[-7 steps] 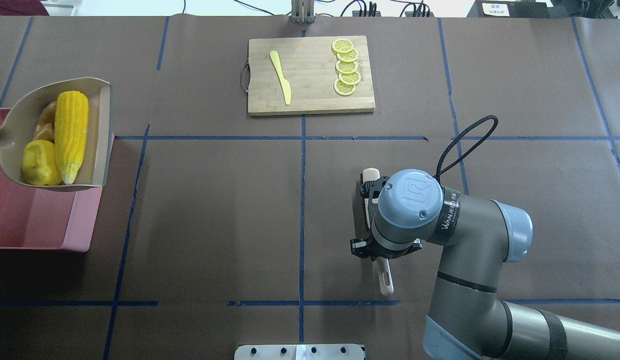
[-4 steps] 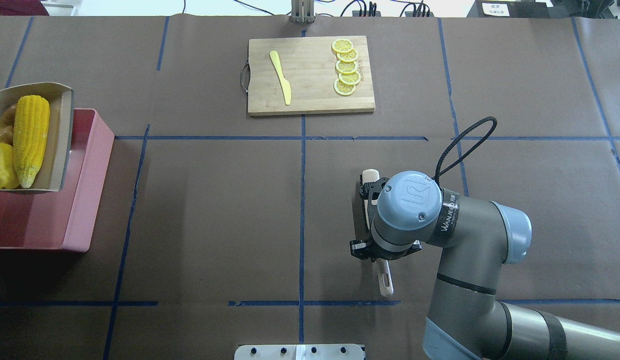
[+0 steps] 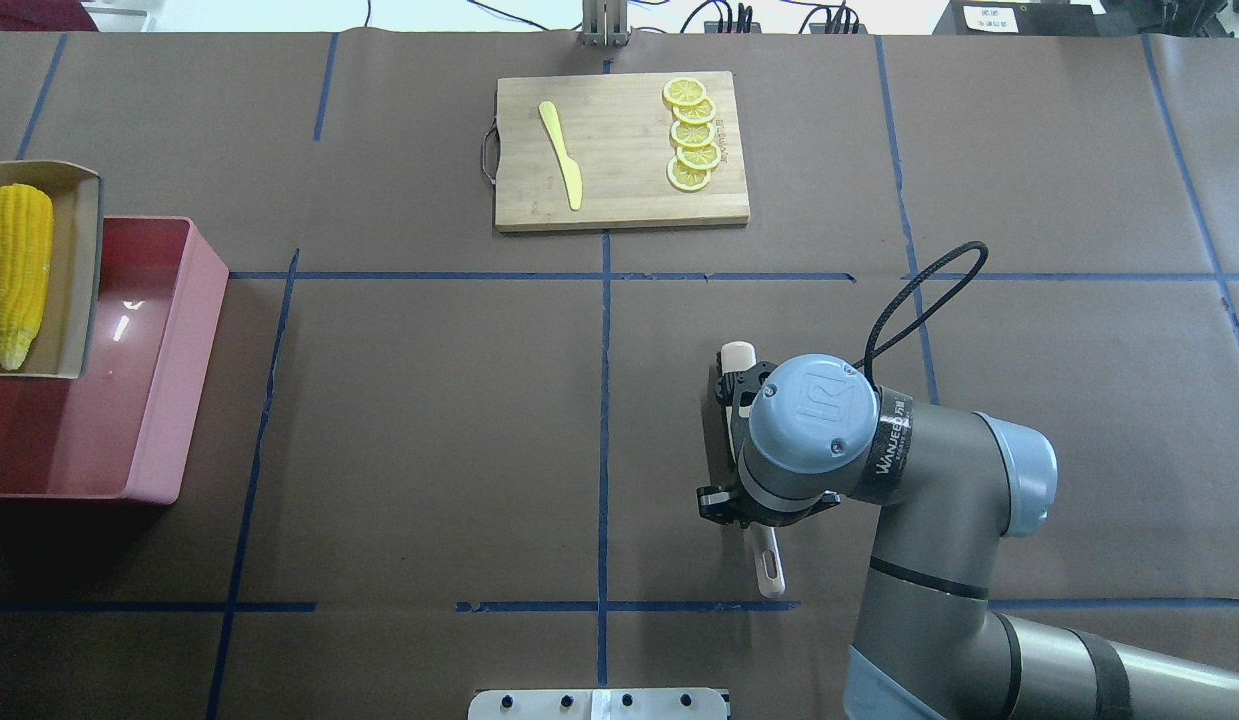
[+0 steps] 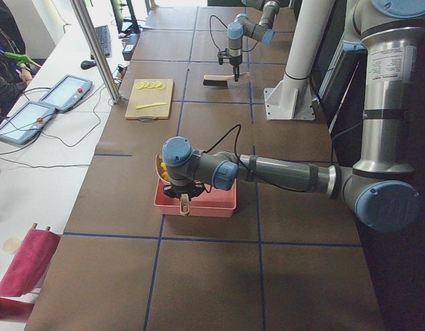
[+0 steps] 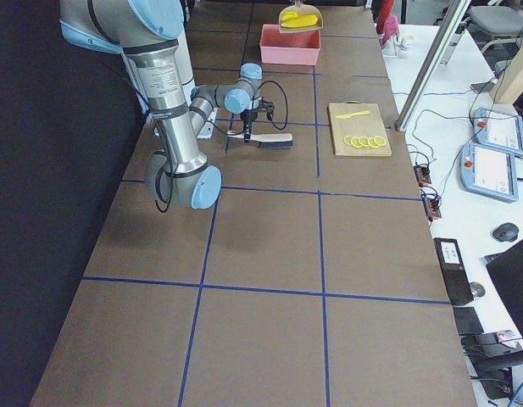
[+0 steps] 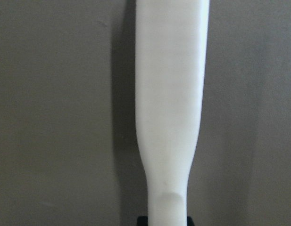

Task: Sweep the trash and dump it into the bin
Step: 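Carry the dustpan over the pink bin and tip the vegetables in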

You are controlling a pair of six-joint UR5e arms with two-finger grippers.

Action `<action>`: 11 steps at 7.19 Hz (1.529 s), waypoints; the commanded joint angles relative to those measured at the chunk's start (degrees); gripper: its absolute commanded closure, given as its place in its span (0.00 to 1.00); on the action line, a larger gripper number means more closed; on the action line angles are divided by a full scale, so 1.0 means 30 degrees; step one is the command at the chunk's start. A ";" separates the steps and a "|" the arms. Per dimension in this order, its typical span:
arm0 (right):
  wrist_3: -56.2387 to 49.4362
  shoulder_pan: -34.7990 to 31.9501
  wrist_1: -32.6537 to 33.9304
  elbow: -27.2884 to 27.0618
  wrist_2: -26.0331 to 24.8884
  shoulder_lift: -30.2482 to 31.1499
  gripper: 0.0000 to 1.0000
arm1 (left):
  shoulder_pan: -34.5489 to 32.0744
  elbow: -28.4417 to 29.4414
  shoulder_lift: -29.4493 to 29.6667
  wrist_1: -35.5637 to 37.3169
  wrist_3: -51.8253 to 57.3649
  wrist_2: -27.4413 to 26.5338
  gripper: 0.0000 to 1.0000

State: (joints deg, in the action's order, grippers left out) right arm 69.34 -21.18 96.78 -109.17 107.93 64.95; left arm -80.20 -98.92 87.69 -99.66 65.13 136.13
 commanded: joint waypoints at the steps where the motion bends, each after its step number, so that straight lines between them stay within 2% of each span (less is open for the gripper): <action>1: 0.0000 0.0057 -0.0003 0.0004 -0.0002 0.0087 1.00 | 0.0250 -0.0277 -0.0051 0.0056 0.1597 -0.2883 1.00; 3: 0.0000 0.0116 -0.0003 -0.0025 -0.0002 0.0087 1.00 | 0.0280 -0.0742 -0.0488 0.0259 0.3855 -0.4789 1.00; 5: 0.0059 0.0204 -0.0003 -0.0025 -0.0002 0.0204 1.00 | 0.0338 -0.3949 -0.0636 0.5008 0.5907 -0.8065 1.00; 6: 0.0088 0.0291 -0.0032 -0.0025 -0.0031 0.0205 1.00 | 0.0367 -0.5216 -0.1014 0.6196 0.5975 -0.8980 1.00; 11: 0.0088 0.0351 -0.0033 -0.0025 -0.0031 0.0205 1.00 | 0.0456 -0.5375 -0.1193 0.6208 0.5975 -1.0072 0.98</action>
State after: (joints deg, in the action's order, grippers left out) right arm 69.61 -20.16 96.68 -109.25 107.84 65.64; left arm -78.78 -115.01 84.13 -81.03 83.04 106.41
